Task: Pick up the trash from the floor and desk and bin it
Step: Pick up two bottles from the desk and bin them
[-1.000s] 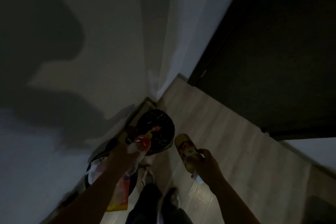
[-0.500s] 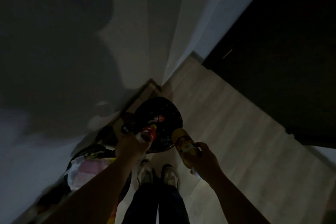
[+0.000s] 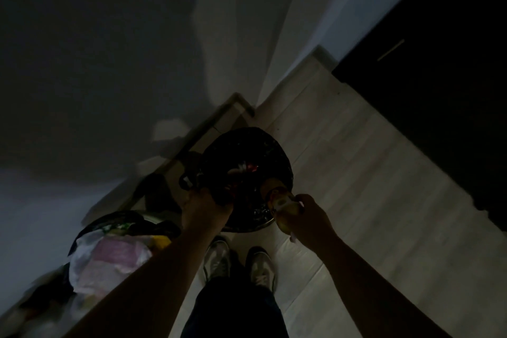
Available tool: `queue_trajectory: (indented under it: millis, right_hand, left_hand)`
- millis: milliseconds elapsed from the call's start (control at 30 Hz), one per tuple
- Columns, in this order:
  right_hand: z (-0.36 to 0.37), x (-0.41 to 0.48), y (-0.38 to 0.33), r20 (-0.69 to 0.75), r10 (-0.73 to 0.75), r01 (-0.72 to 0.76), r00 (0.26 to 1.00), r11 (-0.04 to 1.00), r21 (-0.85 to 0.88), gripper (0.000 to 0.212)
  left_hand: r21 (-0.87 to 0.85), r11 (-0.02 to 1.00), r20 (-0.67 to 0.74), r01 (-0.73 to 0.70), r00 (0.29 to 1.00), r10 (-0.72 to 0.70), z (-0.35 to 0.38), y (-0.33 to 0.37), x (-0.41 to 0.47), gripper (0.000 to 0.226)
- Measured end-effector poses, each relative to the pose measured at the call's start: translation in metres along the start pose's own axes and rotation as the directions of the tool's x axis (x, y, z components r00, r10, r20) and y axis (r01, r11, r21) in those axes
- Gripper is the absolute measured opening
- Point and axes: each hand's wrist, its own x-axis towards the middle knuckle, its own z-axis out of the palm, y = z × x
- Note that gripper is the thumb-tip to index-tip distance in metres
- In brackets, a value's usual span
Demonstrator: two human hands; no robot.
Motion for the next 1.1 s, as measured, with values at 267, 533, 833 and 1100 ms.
queue_trajectory:
  millis: [267, 533, 833, 1100]
  right_hand:
    - [0.017, 0.026, -0.022, -0.03, -0.039, 0.037, 0.999, 0.997, -0.066, 0.048]
    - [0.02, 0.015, -0.041, -0.038, -0.143, 0.135, 0.989, 0.979, -0.155, 0.043]
    - [-0.018, -0.054, -0.055, 0.072, -0.329, 0.3, 0.942, 0.723, -0.623, 0.035]
    - [-0.064, -0.157, -0.074, 0.148, -0.453, 0.412, 0.879, 0.569, -0.712, 0.035]
  left_hand:
    - [-0.061, 0.993, -0.052, -0.098, 0.994, 0.094, -0.004, -0.017, -0.012, 0.052]
    - [-0.09, 0.99, -0.05, -0.111, 0.993, 0.107, -0.02, -0.037, -0.032, 0.026]
    - [-0.062, 0.981, -0.098, -0.184, 0.979, 0.178, -0.07, -0.031, -0.091, 0.031]
    - [0.056, 0.963, -0.181, -0.264, 0.946, 0.27, -0.138, -0.007, -0.196, 0.023]
